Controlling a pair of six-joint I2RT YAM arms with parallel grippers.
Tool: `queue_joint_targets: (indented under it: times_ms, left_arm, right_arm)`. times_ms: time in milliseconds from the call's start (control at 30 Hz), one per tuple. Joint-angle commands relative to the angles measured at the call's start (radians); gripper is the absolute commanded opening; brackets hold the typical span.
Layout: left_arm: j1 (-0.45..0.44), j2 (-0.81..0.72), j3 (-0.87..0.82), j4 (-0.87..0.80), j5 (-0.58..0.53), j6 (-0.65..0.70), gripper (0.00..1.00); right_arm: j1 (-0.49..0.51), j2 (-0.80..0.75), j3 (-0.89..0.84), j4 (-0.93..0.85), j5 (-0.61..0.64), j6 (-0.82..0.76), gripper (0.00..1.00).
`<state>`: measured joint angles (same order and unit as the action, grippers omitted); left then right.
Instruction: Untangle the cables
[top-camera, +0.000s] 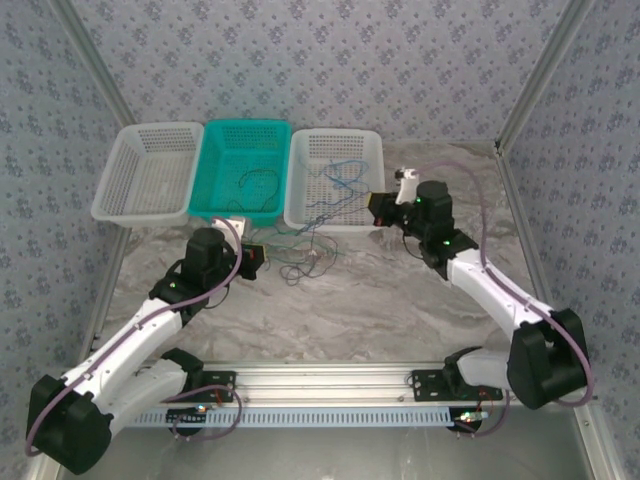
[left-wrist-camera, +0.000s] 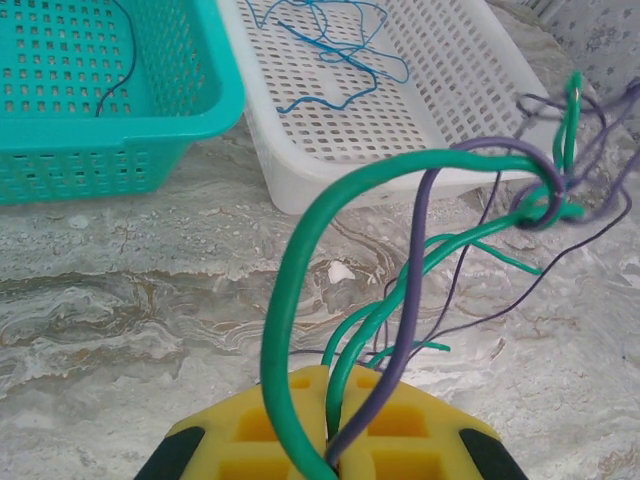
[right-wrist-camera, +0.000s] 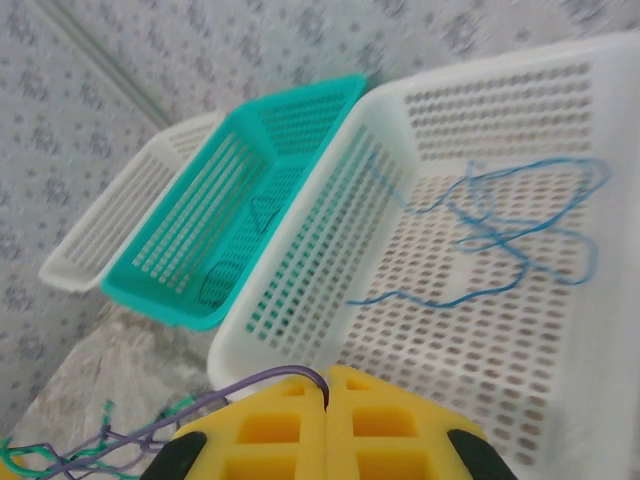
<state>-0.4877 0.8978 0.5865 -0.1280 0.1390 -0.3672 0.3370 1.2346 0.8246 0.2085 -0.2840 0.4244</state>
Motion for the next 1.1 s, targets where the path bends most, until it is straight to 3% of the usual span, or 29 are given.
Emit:
queue_joint_targets:
  times_ms: [0,267,400,633,700,867,1067]
  left_arm:
    - [0.000,-0.004,0.013,-0.005,-0.022,-0.007,0.00]
    - [0.000,0.001,0.008,0.013,-0.016,-0.015,0.00]
    - [0.000,-0.002,0.006,0.011,-0.016,-0.009,0.00]
    - [0.000,-0.015,0.004,-0.033,-0.077,0.002,0.00]
    - [0.000,-0.020,0.001,-0.059,-0.122,-0.004,0.00]
    - [0.008,-0.042,-0.002,-0.214,-0.371,-0.074,0.00]
    - [0.045,-0.152,-0.079,-0.233,-0.417,-0.107,0.00]
  right_arm:
    - [-0.081,-0.072,-0.022,-0.013,0.097,0.025,0.00]
    - [-0.271,-0.202,-0.089,-0.040,0.087,0.126,0.00]
    - [-0.318,-0.265,-0.084,-0.050,0.087,0.139,0.00]
    - [-0.390,-0.332,-0.043,-0.129,0.193,0.197,0.00]
    - [-0.415,-0.348,-0.039,-0.159,0.232,0.251,0.00]
    - [-0.432,-0.391,-0.017,-0.204,0.361,0.262,0.00]
    - [-0.432,-0.398,0.050,-0.204,0.406,0.252,0.00]
